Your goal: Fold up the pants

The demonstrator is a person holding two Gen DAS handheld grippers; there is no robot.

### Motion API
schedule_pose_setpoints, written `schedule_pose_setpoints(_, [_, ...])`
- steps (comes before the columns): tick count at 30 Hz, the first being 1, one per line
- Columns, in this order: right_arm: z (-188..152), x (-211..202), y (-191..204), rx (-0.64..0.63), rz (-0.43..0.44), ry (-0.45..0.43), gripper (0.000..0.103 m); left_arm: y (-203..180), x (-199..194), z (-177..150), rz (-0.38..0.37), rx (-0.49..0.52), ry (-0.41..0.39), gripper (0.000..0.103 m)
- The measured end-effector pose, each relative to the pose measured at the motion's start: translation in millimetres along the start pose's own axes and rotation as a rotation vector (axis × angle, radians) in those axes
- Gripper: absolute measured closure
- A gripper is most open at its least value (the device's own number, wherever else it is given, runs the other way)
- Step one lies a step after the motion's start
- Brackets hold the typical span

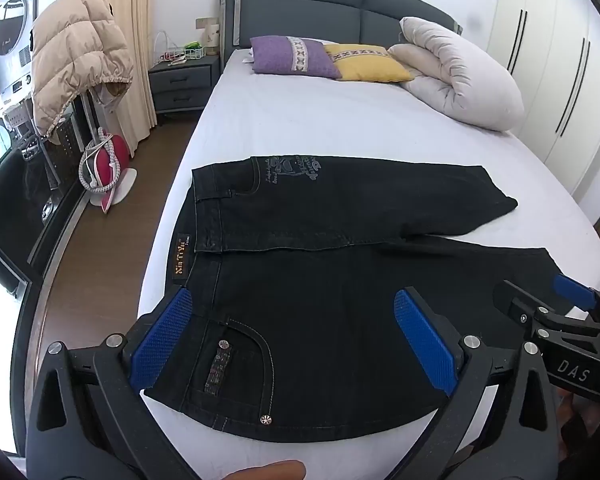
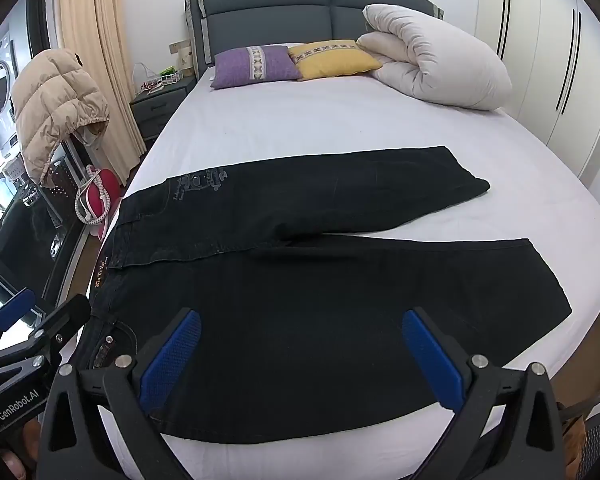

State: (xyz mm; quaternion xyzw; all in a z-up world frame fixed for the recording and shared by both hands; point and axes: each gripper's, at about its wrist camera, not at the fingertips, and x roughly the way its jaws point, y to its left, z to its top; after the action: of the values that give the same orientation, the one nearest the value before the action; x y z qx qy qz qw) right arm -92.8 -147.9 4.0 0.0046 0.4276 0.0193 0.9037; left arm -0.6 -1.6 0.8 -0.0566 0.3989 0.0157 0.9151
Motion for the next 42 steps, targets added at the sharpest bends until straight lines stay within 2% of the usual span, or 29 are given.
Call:
schedule_pose_setpoints(22, [-4, 0, -13, 0.000, -0.003, 0.001, 0.000, 0, 0, -2, -0.002, -0.005, 0.004, 0.000])
schedule_pose_setpoints(24, [-5, 3, -1, -0.002, -0.004, 0.001, 0.000, 0, 0, -2, -0.003, -0.005, 0.004, 0.000])
schedule_pose_setpoints(32, [-8, 0, -9, -0.002, -0.003, 0.004, 0.000, 0, 0, -2, -0.003, -0.006, 0.005, 0.000])
schedule_pose_setpoints(35, [-5, 4, 2, -0.004, -0.005, 0.003, 0.000, 0, 0, -2, -0.004, -0.006, 0.005, 0.000])
schedule_pose_setpoints(42, [-8, 2, 0, -0.003, -0.006, 0.002, 0.000, 0, 0, -1, -0.005, -0.007, 0.005, 0.000])
